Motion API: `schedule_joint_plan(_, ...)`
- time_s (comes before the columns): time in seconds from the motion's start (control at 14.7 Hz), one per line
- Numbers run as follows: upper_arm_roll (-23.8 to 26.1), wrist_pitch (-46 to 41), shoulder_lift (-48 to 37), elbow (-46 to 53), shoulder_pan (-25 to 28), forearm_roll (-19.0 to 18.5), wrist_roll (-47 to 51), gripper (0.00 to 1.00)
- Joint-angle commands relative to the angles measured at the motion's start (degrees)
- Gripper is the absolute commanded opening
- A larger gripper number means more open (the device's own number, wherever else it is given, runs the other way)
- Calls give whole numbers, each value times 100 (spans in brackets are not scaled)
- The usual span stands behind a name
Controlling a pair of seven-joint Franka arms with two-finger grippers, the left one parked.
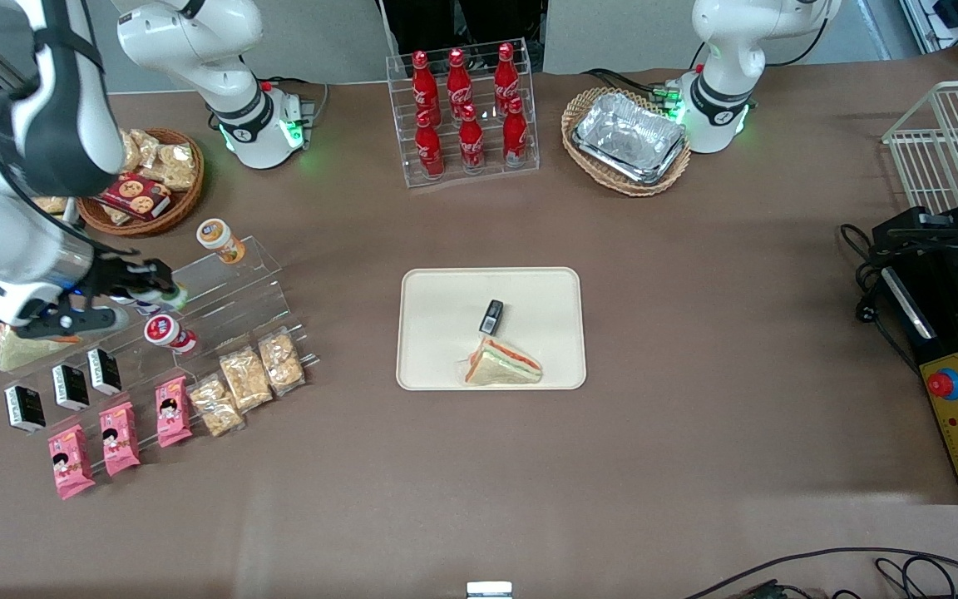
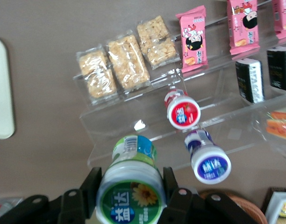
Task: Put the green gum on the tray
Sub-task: 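Carry the green-label bottle with the right gripper over the cream tray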
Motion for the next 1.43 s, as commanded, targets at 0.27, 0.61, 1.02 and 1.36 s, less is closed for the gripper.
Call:
schedule_joint_plan(0.27,50,-1388,249,1444,280,558,458,35)
schedule_joint_plan(0.61,59,-1336,249,1444,1439,576,2135,35)
schedule_joint_plan(1.02,50,-608,775,1312,2530,971,3737,35)
schedule_joint_plan(1.36,50,964,891,268,3145,971,4379,35)
